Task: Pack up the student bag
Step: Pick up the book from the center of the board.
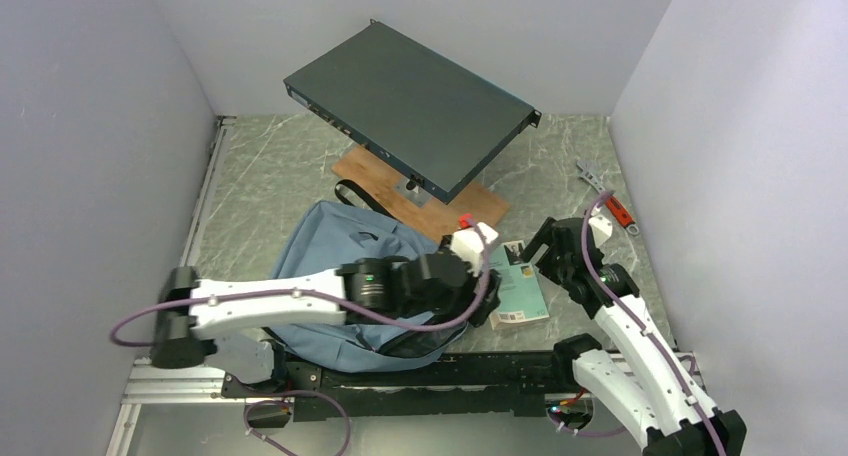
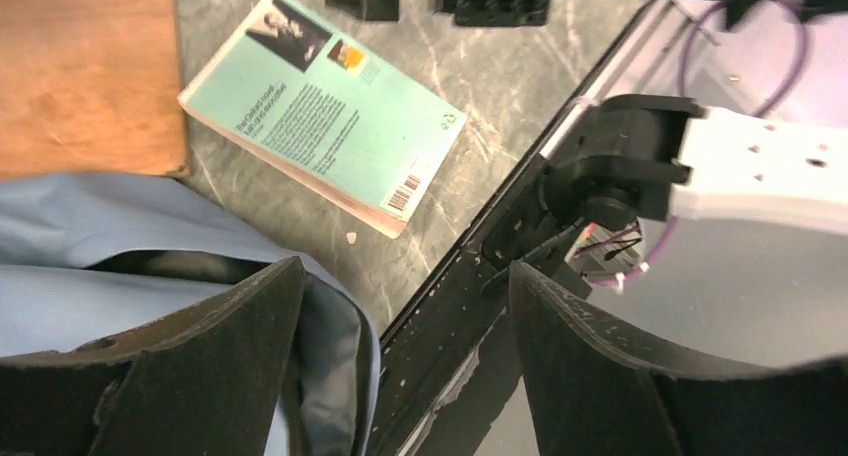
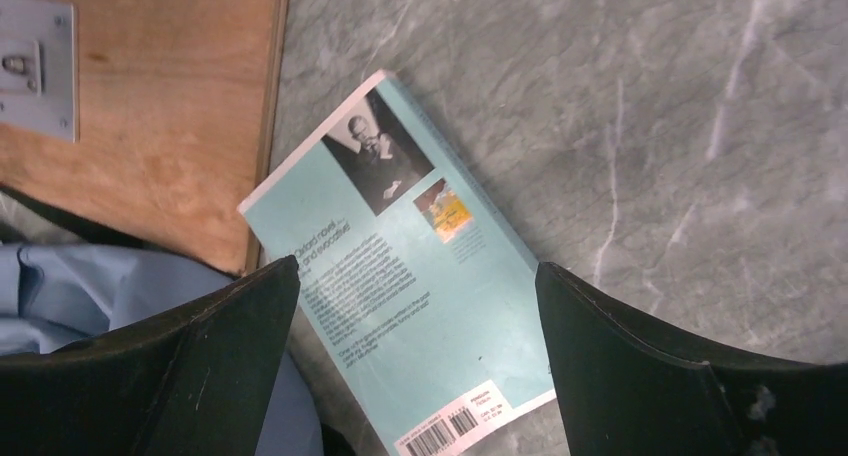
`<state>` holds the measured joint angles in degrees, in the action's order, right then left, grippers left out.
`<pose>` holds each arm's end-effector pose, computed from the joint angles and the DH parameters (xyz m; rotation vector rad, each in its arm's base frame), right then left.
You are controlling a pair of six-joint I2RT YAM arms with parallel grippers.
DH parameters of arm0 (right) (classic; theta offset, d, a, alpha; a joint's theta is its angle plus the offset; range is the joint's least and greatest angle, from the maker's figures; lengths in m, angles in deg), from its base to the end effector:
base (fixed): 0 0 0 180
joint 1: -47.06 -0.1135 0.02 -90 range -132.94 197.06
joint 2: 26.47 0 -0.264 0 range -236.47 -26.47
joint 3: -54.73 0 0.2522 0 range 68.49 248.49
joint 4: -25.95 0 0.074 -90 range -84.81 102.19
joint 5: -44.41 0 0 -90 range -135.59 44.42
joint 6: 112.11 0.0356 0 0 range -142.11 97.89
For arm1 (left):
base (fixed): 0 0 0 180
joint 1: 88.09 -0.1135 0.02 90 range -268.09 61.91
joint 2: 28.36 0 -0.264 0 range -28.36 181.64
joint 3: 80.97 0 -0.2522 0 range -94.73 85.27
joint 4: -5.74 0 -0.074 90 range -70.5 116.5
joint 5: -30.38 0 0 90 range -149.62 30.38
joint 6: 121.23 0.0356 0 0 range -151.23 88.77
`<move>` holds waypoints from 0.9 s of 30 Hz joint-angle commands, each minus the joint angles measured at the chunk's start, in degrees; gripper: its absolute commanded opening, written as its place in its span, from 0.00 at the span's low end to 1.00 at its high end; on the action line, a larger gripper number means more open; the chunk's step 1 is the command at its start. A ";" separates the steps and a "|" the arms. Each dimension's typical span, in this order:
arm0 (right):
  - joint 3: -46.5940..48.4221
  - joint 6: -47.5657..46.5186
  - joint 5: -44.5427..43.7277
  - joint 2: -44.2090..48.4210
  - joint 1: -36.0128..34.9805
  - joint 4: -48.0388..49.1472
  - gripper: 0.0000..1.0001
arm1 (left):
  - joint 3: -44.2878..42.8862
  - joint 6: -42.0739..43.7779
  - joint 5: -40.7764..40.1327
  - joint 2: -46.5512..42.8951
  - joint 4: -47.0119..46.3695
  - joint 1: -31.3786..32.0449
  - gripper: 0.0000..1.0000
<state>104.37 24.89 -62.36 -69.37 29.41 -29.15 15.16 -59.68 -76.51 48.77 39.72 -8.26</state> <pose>0.1450 0.0354 0.2420 0.7297 2.2614 0.1869 0.0645 -0.3011 0.3510 0.7506 2.0059 -0.8689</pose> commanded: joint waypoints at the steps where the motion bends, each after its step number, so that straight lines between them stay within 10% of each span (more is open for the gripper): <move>1: -0.91 0.78 -2.63 1.04 3.03 -0.01 0.90 | -4.82 -12.71 -4.82 10.01 2.26 -0.94 0.79; 11: -1.63 -5.06 3.29 -2.30 7.20 4.96 0.89 | -11.67 -30.24 -12.92 26.80 7.51 -1.94 0.84; 27: -4.50 -5.17 6.57 -6.60 7.35 7.94 0.88 | -8.95 -41.94 -2.33 35.81 -1.98 -8.21 0.70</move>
<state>100.89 20.26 -56.98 -75.14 36.49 -24.03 5.89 -98.62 -81.25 83.52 41.15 -15.61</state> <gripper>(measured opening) 0.887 0.710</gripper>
